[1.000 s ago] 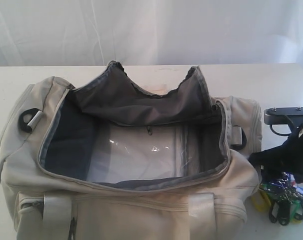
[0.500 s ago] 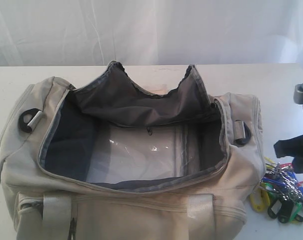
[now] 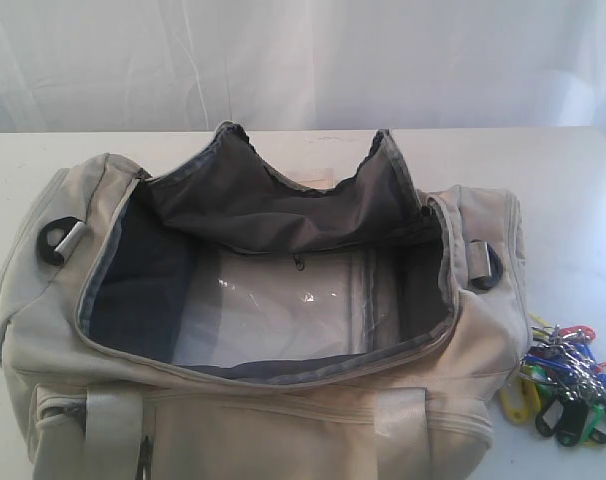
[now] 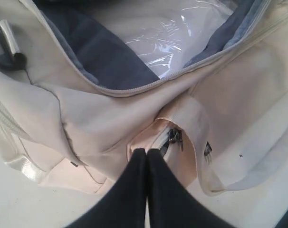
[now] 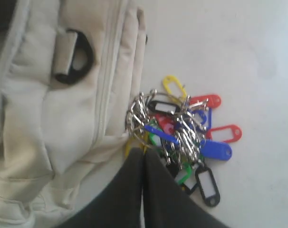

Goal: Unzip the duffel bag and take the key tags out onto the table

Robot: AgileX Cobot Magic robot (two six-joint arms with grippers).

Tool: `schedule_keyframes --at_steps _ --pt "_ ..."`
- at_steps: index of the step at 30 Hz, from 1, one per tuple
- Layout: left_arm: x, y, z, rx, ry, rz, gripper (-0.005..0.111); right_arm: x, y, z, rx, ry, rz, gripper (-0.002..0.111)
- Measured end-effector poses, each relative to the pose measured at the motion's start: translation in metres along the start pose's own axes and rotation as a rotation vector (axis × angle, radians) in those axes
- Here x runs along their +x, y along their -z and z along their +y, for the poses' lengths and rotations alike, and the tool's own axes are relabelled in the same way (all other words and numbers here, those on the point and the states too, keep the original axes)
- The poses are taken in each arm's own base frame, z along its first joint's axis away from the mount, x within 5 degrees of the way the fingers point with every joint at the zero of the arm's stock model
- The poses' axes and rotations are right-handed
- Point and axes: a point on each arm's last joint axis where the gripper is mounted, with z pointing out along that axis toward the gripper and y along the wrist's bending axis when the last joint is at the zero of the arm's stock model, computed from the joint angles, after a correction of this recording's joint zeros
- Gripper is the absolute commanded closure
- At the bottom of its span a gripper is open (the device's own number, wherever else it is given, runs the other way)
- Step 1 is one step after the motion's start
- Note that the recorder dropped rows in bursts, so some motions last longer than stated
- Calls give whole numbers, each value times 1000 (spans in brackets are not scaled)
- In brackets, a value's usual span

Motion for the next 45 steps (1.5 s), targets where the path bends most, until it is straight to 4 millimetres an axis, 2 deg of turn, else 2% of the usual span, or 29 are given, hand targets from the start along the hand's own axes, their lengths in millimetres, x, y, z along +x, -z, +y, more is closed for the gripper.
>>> schedule_keyframes --at_steps 4,11,16,21,26,35,45 --pt "0 0 0 -4 0 -4 107 7 16 1 -7 8 -134 108" --pt "0 0 0 -4 0 -4 107 15 26 2 -24 7 -230 108" --pt "0 0 0 -4 0 -4 107 24 45 10 -99 119 -329 108" --pt "0 6 -2 -25 -10 -36 107 39 58 15 -182 102 -319 108" --pt "4 26 -8 -132 -20 -141 107 44 61 19 -241 60 -296 108" --pt "17 59 -32 -262 -106 -335 107 45 61 20 -249 54 -294 108" --pt "23 68 -42 -295 -143 -399 107 45 61 20 -249 54 -294 108"
